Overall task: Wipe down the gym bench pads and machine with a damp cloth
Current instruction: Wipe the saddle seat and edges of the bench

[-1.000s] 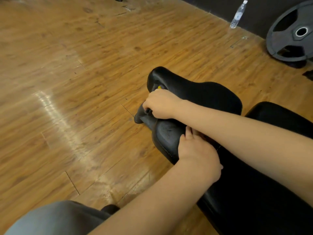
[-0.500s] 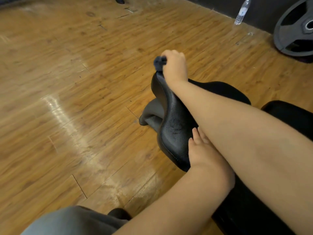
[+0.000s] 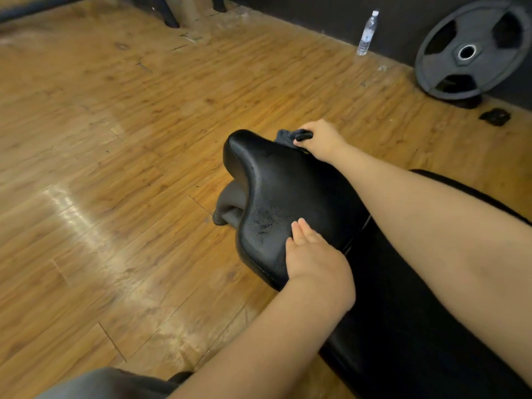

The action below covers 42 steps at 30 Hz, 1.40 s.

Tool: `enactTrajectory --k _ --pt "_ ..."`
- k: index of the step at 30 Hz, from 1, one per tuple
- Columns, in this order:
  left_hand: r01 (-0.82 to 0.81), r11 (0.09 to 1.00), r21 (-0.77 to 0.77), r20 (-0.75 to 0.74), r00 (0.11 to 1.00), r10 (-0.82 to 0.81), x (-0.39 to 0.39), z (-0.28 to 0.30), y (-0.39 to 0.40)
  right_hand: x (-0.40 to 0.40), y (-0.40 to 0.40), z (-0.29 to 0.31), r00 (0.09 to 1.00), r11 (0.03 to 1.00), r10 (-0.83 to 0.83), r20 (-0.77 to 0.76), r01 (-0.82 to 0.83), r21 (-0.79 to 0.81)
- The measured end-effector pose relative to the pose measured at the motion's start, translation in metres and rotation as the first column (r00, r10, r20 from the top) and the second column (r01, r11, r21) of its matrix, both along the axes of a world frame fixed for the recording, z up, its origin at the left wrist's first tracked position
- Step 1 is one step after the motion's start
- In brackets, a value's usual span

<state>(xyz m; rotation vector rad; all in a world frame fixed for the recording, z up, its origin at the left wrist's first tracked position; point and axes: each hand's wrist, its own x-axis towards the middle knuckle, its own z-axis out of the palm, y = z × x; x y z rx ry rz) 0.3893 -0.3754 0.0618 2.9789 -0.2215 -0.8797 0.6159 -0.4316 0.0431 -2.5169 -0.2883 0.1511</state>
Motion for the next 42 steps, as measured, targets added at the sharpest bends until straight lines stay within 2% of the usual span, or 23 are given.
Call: enactTrajectory --k 2,4,9,15,17,24,27,29,32,35,39,42 --pt "0.027 0.999 -0.024 -0.042 0.999 -0.028 -0.001 0.005 0.004 -0.003 -0.005 -0.001 0.998 0.997 -0.052 0.033 0.053 -0.052" --pt "0.017 0.998 -0.066 0.001 1.0 -0.017 -0.002 0.006 0.01 -0.01 -0.013 -0.002 0.991 0.989 -0.124 0.058 0.128 -0.069" --pt "-0.089 0.995 -0.044 0.067 0.993 0.092 -0.006 0.007 0.037 -0.025 -0.048 -0.01 0.95 0.955 -0.292 0.111 0.285 0.077" --pt "-0.121 0.992 -0.044 0.055 0.991 0.123 -0.023 0.001 0.056 -0.057 -0.091 -0.012 0.893 0.901 -0.432 0.129 0.433 0.02" --pt "-0.117 0.991 -0.071 0.076 0.99 0.122 -0.029 0.0 0.057 -0.075 -0.097 -0.014 0.896 0.905 -0.416 0.157 0.424 -0.021" --pt "-0.142 0.981 -0.131 0.094 0.983 0.155 -0.031 0.003 0.049 -0.156 -0.089 -0.012 0.944 0.962 -0.27 0.187 0.255 0.1" --pt "-0.074 0.98 -0.187 0.089 0.992 0.092 -0.032 0.008 0.032 -0.184 -0.08 -0.007 0.97 0.979 -0.181 0.162 0.161 0.126" --pt "-0.039 0.965 -0.259 0.096 0.993 0.065 -0.033 0.012 0.019 -0.202 -0.078 -0.006 0.991 0.973 -0.1 0.091 0.079 0.215" --pt "-0.041 0.932 -0.36 0.145 0.985 0.099 -0.032 0.015 0.003 -0.216 -0.085 0.0 0.995 0.899 0.003 -0.098 0.04 0.436" --pt "-0.031 0.904 -0.426 0.198 0.972 0.126 -0.033 0.012 -0.007 -0.229 -0.099 0.008 0.958 0.732 0.043 -0.282 0.161 0.662" --pt "0.031 0.85 -0.526 0.285 0.948 0.141 -0.038 0.008 -0.02 -0.255 -0.117 0.008 0.944 0.621 0.039 -0.328 0.234 0.748" --pt "0.023 0.823 -0.568 0.318 0.928 0.194 -0.045 0.009 -0.038 -0.273 -0.129 0.009 0.943 0.596 -0.085 -0.32 0.306 0.743"
